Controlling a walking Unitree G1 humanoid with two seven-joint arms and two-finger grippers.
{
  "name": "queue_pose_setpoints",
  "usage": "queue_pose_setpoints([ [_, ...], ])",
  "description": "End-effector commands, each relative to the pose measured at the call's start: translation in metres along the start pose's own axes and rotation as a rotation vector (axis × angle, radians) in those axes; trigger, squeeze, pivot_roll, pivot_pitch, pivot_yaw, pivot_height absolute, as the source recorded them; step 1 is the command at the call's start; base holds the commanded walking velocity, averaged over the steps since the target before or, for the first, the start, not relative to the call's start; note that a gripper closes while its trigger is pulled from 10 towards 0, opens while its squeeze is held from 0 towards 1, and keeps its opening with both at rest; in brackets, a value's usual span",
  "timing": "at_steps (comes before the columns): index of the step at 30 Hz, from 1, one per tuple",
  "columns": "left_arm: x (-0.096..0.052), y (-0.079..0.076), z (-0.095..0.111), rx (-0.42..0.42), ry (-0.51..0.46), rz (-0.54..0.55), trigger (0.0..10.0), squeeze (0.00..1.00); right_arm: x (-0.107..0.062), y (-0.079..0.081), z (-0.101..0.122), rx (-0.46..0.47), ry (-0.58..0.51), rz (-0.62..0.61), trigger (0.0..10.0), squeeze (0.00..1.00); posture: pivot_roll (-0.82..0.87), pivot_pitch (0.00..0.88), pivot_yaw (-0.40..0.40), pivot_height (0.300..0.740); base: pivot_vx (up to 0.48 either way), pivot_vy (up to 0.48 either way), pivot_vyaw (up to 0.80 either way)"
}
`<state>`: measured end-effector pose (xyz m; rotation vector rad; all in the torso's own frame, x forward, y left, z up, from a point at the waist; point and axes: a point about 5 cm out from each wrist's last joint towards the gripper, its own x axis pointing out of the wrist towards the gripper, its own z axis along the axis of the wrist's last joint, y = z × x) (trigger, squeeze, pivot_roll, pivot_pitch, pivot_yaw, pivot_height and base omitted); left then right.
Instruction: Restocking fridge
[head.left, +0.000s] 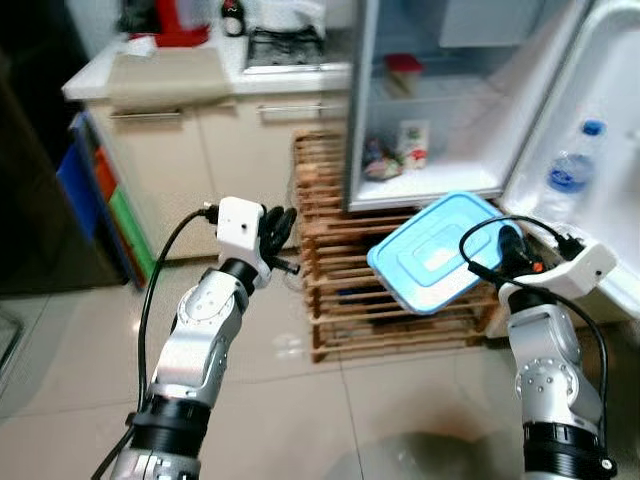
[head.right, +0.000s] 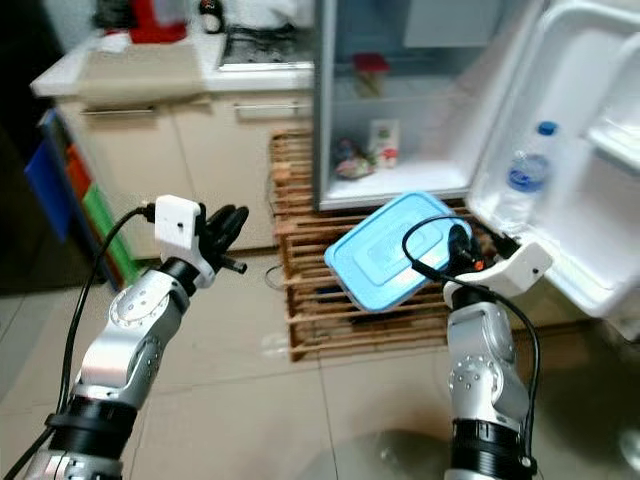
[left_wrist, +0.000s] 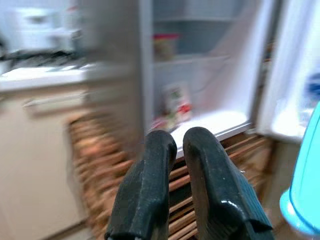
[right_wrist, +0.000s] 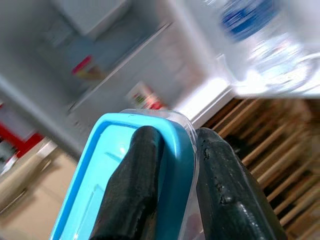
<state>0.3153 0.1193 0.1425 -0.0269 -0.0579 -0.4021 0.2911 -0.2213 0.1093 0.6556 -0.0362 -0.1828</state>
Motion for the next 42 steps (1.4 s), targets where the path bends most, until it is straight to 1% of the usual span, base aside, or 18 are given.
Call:
queue_pose_setpoints([
  [1, 0.007, -0.002, 0.008, 0.011, -0.025, -0.033, 10.0, 0.0, 0.005, 0.01, 0.01, 0.025, -0.045, 0.034, 0.0, 0.0, -0.13, 0.0, 0.035, 0.74, 0.48, 0.0, 0.0],
  [8, 0.011, -0.001, 0.017, 0.02, -0.051, -0.054, 10.0, 0.0, 0.005, 0.013, 0.009, 0.026, -0.042, 0.045, 0.0, 0.0, -0.13, 0.0, 0.039, 0.74, 0.48, 0.0, 0.0],
  [13, 0.012, 0.001, 0.022, -0.014, -0.071, -0.042, 10.0, 0.0, 0.005, 0.014, 0.007, 0.02, -0.035, 0.054, 0.0, 0.0, -0.12, 0.0, 0.041, 0.74, 0.48, 0.0, 0.0],
  [31, 0.013, 0.0, 0.028, 0.003, -0.088, -0.047, 10.0, 0.0, 0.008, 0.02, 0.004, 0.01, -0.015, 0.087, 0.0, 0.0, -0.11, 0.0, 0.035, 0.74, 0.477, 0.0, 0.0],
  [32, 0.013, 0.0, 0.027, 0.023, -0.084, -0.037, 10.0, 0.0, 0.01, 0.015, 0.007, 0.005, -0.028, 0.064, 0.0, 0.0, -0.11, 0.0, 0.033, 0.74, 0.0, 0.0, 0.0],
  [33, 0.013, 0.0, 0.027, 0.023, -0.084, -0.037, 10.0, 0.0, 0.01, 0.015, 0.007, 0.005, -0.028, 0.064, 0.0, 0.0, -0.11, 0.0, 0.033, 0.74, 0.0, 0.0, 0.0],
  [34, 0.014, -0.001, 0.028, 0.024, -0.088, -0.033, 10.0, 0.0, 0.011, 0.011, 0.01, -0.004, -0.042, 0.041, 0.0, 0.0, -0.11, 0.0, 0.033, 0.74, 0.0, 0.0, 0.0],
  [39, 0.013, -0.002, 0.029, 0.01, -0.094, -0.034, 10.0, 0.0, 0.015, 0.004, 0.016, -0.024, -0.058, 0.012, 0.0, 0.0, -0.12, 0.0, 0.036, 0.74, 0.0, 0.0, 0.0],
  [42, 0.014, -0.004, 0.029, 0.006, -0.095, -0.038, 10.0, 0.0, 0.017, -0.001, 0.019, -0.021, -0.07, -0.012, 0.0, 0.0, -0.12, 0.0, 0.039, 0.74, 0.0, 0.0, 0.0],
])
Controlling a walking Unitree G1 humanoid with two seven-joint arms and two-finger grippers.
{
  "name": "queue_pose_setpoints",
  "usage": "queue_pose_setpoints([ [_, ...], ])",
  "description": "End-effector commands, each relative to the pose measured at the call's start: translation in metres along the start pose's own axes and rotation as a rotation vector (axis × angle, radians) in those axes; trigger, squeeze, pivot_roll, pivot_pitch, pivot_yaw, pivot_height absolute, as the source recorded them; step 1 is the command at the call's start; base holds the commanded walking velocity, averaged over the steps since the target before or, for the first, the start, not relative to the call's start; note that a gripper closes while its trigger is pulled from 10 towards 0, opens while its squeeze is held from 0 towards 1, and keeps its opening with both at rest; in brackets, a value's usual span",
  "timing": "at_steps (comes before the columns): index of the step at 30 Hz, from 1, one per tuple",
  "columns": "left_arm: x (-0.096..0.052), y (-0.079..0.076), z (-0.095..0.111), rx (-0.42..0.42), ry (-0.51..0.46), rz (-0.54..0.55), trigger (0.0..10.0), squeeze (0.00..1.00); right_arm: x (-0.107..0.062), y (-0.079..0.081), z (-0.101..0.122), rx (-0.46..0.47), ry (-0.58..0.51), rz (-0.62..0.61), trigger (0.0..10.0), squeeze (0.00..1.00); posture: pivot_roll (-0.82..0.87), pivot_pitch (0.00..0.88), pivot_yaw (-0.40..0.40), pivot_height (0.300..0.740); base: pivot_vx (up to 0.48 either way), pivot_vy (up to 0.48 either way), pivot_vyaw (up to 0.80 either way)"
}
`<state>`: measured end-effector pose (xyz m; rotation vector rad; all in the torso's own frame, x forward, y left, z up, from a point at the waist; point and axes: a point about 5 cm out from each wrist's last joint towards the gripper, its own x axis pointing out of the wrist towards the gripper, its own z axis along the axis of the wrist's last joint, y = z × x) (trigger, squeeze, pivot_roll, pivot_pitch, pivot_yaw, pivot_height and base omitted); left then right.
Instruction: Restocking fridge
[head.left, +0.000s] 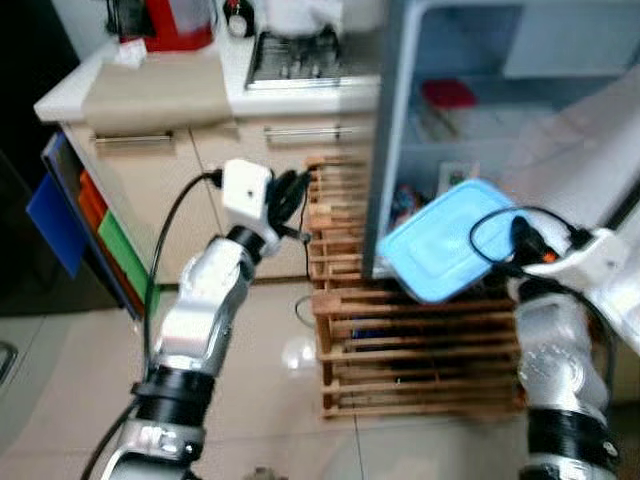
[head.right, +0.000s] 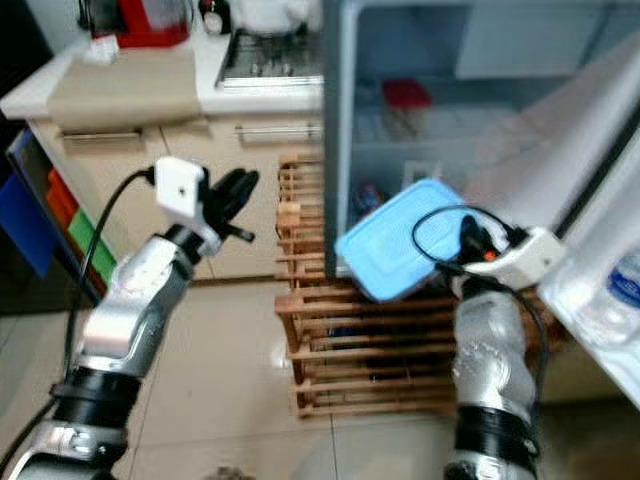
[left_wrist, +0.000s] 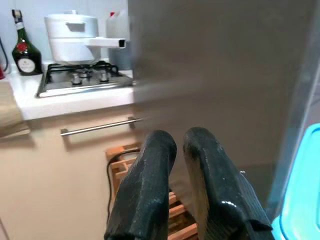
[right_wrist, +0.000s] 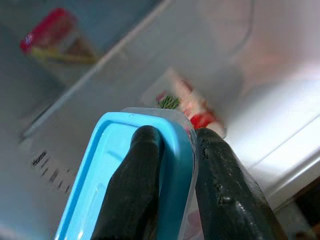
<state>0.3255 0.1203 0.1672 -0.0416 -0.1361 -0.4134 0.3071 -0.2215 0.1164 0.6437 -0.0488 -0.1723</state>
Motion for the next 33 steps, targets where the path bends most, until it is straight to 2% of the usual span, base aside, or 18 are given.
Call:
queue_pose_setpoints([
  [1, 0.004, -0.009, 0.005, 0.005, -0.015, -0.026, 10.0, 0.0, 0.003, -0.009, 0.016, -0.003, -0.065, -0.036, 0.0, 0.0, -0.12, 0.0, 0.04, 0.74, 0.0, 0.0, 0.0],
  [14, 0.005, -0.006, 0.008, 0.001, -0.02, 0.001, 10.0, 0.0, 0.022, -0.007, 0.033, 0.048, -0.112, -0.041, 0.0, 0.0, -0.11, 0.003, 0.048, 0.74, 0.378, -0.056, 0.0],
  [19, 0.004, -0.004, 0.007, 0.02, -0.009, 0.023, 10.0, 0.0, 0.023, -0.006, 0.037, 0.05, -0.122, -0.034, 0.0, 0.0, -0.11, 0.01, 0.045, 0.74, 0.0, 0.0, 0.0],
  [22, 0.002, -0.005, 0.007, 0.0, -0.01, 0.01, 10.0, 0.0, 0.022, -0.01, 0.032, 0.064, -0.11, -0.048, 0.0, 0.0, -0.1, 0.013, 0.045, 0.74, 0.0, 0.0, 0.0],
  [26, 0.002, -0.009, 0.006, -0.001, -0.003, -0.009, 10.0, 0.0, 0.019, -0.013, 0.024, 0.093, -0.085, -0.063, 0.0, 0.0, -0.11, 0.014, 0.049, 0.74, 0.201, -0.402, 0.0],
  [33, 0.003, -0.011, 0.006, -0.008, 0.001, -0.028, 10.0, 0.0, 0.019, -0.017, 0.024, 0.098, -0.088, -0.08, 0.0, 0.0, -0.11, 0.014, 0.051, 0.74, 0.299, -0.371, 0.0],
])
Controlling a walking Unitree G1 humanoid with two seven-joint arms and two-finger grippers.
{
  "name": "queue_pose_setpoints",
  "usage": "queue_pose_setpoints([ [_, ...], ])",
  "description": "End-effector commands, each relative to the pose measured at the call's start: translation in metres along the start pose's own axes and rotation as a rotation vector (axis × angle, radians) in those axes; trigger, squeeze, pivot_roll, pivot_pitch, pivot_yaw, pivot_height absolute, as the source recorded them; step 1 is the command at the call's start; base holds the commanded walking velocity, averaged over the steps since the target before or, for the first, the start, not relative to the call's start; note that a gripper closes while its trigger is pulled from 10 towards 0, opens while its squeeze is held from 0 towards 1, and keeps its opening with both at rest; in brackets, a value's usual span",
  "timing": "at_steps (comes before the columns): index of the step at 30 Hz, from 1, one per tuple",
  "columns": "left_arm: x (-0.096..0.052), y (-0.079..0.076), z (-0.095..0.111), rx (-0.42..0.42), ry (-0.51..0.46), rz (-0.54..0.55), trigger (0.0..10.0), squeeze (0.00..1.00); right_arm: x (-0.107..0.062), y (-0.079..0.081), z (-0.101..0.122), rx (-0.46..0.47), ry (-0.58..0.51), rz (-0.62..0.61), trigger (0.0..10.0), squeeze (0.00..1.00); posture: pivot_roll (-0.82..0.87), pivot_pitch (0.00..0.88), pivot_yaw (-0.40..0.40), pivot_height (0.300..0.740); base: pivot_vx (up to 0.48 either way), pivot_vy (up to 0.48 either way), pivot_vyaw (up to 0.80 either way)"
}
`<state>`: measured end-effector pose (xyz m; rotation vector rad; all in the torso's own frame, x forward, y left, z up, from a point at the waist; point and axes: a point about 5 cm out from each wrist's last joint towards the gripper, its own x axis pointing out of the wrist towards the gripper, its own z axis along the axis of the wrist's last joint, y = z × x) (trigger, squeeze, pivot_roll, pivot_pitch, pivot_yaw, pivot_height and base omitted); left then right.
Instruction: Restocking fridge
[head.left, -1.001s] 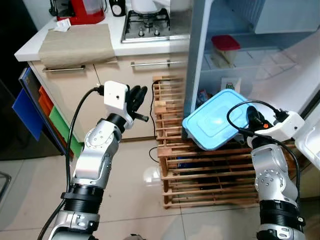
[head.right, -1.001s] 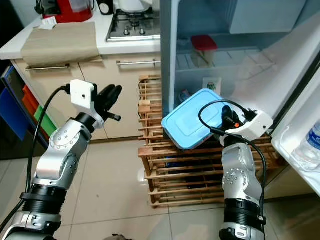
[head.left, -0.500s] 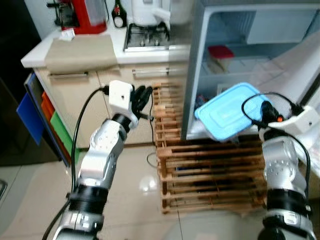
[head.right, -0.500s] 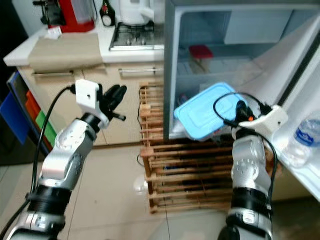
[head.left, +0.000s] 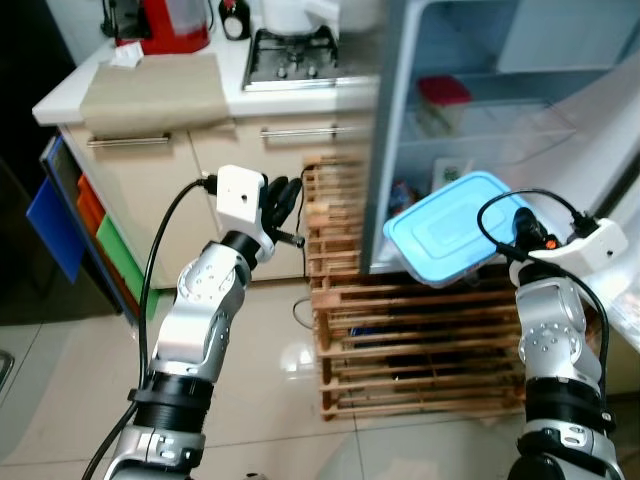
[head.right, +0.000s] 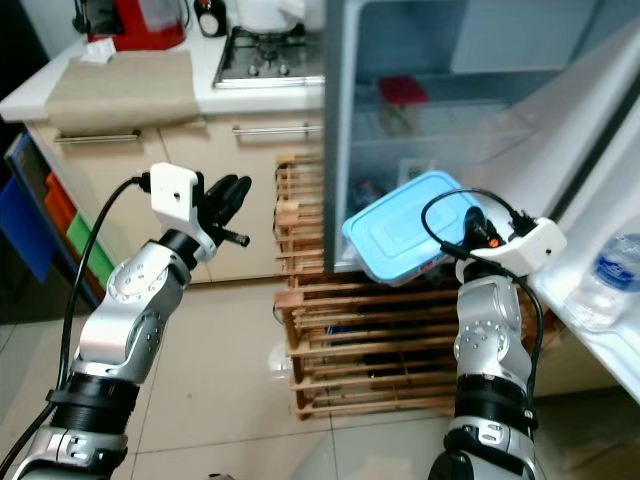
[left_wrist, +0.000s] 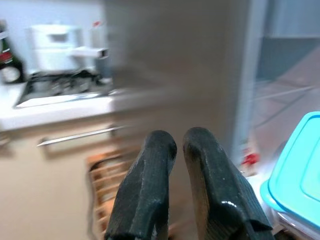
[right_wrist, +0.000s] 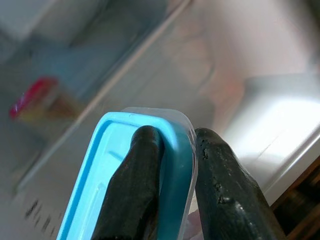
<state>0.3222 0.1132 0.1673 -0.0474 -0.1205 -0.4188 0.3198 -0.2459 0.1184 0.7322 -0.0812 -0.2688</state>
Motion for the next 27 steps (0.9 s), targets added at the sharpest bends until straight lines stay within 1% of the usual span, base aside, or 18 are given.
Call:
queue_pose_setpoints([
  [1, 0.003, -0.004, 0.006, 0.003, -0.012, -0.025, 10.0, 0.0, 0.003, 0.0, 0.01, 0.01, -0.036, 0.003, 0.0, 0.0, -0.11, 0.016, 0.054, 0.74, 0.322, -0.352, 0.0],
  [6, 0.003, -0.003, 0.006, 0.004, -0.011, -0.026, 10.0, 0.0, 0.003, 0.001, 0.01, 0.011, -0.04, 0.004, 0.0, 0.0, -0.11, 0.016, 0.055, 0.74, 0.335, -0.339, 0.0],
  [7, 0.003, -0.001, 0.007, 0.007, -0.019, 0.001, 10.0, 0.0, 0.004, 0.001, 0.01, 0.012, -0.039, 0.005, 0.0, 0.0, -0.11, 0.016, 0.055, 0.74, 0.428, 0.0, 0.0],
  [12, 0.002, 0.003, 0.007, 0.01, -0.018, 0.025, 10.0, 0.0, 0.005, 0.004, 0.007, 0.016, -0.029, 0.015, 0.0, 0.0, -0.11, 0.021, 0.053, 0.74, 0.0, 0.0, 0.0],
  [22, 0.002, 0.004, 0.008, 0.009, -0.016, 0.027, 10.0, 0.0, 0.007, 0.012, 0.001, 0.034, -0.008, 0.04, 0.0, 0.0, -0.1, 0.024, 0.055, 0.74, 0.0, 0.0, 0.0],
  [25, 0.001, 0.003, 0.008, 0.008, -0.013, 0.025, 10.0, 0.0, 0.009, 0.016, -0.003, 0.05, 0.007, 0.05, 0.0, 0.0, -0.1, 0.026, 0.055, 0.74, 0.0, 0.0, 0.0],
  [27, 0.001, 0.003, 0.007, 0.007, -0.011, 0.023, 10.0, 0.0, 0.011, 0.02, -0.006, 0.079, 0.015, 0.048, 0.0, 0.0, -0.09, 0.029, 0.055, 0.74, 0.0, 0.0, 0.0],
])
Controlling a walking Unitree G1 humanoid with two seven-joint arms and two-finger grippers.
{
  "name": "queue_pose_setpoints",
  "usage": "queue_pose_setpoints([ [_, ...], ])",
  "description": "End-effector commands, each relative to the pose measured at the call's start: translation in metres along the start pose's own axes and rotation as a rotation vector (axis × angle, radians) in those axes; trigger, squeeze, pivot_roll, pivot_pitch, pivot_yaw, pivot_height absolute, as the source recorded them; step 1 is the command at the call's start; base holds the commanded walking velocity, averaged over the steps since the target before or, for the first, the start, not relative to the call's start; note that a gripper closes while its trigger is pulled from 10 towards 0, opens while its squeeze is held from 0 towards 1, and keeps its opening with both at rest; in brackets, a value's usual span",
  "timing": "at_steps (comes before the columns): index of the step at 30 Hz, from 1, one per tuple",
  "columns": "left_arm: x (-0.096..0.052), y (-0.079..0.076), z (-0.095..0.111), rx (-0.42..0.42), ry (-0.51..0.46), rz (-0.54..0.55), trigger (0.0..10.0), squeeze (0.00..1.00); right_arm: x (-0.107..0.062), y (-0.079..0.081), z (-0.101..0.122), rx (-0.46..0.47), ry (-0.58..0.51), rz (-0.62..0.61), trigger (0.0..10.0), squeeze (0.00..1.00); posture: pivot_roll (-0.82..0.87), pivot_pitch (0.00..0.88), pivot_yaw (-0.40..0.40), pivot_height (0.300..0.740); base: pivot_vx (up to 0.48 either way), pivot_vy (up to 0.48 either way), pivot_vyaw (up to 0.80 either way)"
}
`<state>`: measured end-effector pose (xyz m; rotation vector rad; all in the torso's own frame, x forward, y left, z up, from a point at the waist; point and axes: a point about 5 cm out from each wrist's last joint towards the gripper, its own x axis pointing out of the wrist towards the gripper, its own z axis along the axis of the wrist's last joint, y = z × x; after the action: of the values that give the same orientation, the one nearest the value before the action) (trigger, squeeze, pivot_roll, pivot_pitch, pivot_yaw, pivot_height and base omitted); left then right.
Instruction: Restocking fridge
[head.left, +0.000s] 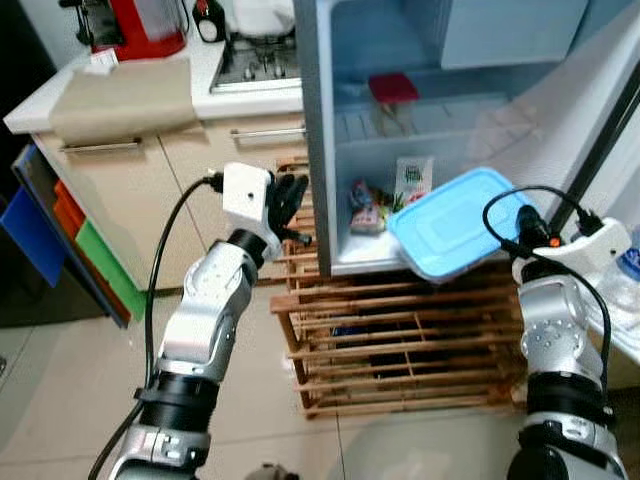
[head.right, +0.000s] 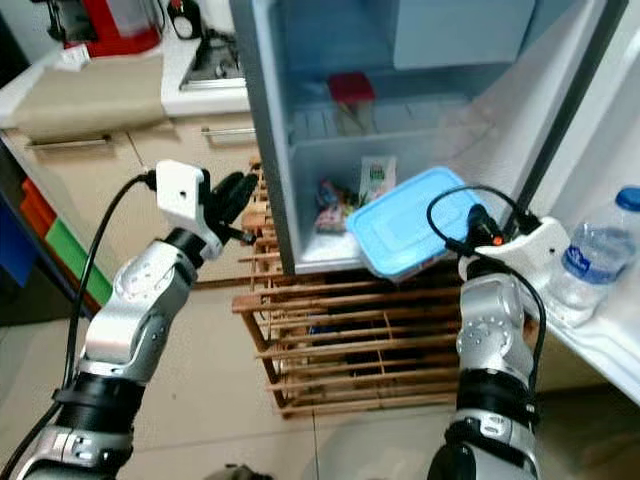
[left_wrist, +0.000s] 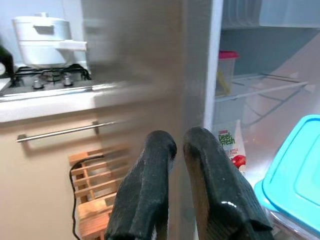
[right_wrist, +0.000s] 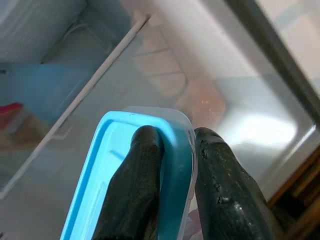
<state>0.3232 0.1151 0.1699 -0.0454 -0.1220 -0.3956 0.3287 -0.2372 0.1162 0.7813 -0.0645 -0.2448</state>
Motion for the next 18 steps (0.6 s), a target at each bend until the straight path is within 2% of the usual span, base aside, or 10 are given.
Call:
queue_pose_setpoints([
  [1, 0.001, 0.001, 0.005, 0.003, -0.009, 0.0, 10.0, 0.0, 0.006, 0.014, 0.001, 0.045, -0.011, 0.033, 0.0, 0.0, -0.09, 0.029, 0.055, 0.74, 0.0, 0.0, 0.0],
  [5, -0.003, 0.002, 0.005, -0.001, -0.006, 0.005, 10.0, 0.0, 0.014, 0.016, -0.006, 0.127, -0.006, -0.007, 0.0, 0.0, -0.06, 0.045, 0.06, 0.74, 0.0, 0.0, 0.0],
  [10, -0.014, 0.011, 0.013, 0.0, -0.051, 0.045, 10.0, 0.0, 0.018, 0.021, -0.009, 0.171, -0.037, -0.032, 0.0, 0.0, -0.01, 0.07, 0.073, 0.74, 0.0, 0.0, 0.0],
  [14, -0.024, 0.02, 0.024, 0.022, -0.099, 0.081, 10.0, 0.0, 0.02, 0.011, -0.002, 0.231, -0.091, -0.096, 0.0, 0.0, 0.02, 0.098, 0.099, 0.74, 0.0, 0.0, 0.0],
  [18, -0.032, 0.022, 0.027, 0.052, -0.089, 0.078, 10.0, 0.0, 0.02, 0.006, -0.002, 0.253, -0.115, -0.121, 0.0, 0.0, 0.04, 0.123, 0.12, 0.74, 0.0, 0.0, 0.0],
])
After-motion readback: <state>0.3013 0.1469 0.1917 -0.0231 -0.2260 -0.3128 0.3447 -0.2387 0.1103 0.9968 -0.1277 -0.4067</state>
